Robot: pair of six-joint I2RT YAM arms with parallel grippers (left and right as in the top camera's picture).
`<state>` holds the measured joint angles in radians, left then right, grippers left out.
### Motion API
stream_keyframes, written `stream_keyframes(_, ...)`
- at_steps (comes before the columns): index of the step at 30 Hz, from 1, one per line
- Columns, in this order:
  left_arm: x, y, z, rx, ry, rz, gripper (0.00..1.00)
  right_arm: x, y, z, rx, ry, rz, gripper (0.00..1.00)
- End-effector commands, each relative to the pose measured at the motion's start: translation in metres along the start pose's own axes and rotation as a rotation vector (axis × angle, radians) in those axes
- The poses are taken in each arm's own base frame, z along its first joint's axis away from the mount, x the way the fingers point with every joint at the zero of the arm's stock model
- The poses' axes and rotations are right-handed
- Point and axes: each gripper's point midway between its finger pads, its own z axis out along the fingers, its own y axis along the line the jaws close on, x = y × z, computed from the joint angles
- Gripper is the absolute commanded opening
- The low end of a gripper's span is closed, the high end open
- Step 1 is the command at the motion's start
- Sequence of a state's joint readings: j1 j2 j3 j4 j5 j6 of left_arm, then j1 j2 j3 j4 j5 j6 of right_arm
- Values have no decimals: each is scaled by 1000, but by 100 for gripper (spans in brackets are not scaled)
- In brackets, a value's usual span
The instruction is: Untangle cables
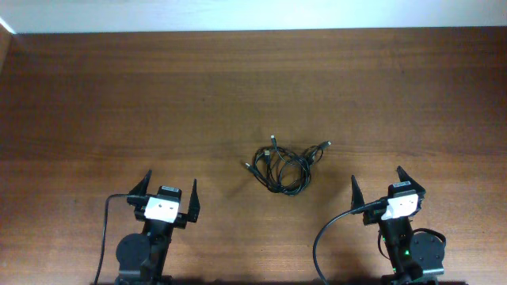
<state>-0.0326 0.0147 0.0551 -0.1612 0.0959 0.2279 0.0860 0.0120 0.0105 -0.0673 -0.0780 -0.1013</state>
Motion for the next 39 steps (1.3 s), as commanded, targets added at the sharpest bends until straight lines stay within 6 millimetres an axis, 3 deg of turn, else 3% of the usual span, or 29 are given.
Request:
stream_keyframes(1,26,-41,6,125,118,38,99,2,1,0,-1,1,4,99)
stream_keyframes(36,27,-40,7,119,122,50,99,2,1,0,-1,1,4,99)
stream_keyframes(39,20,-37,8,101,95,48,99,2,1,0,-1,1,4,99)
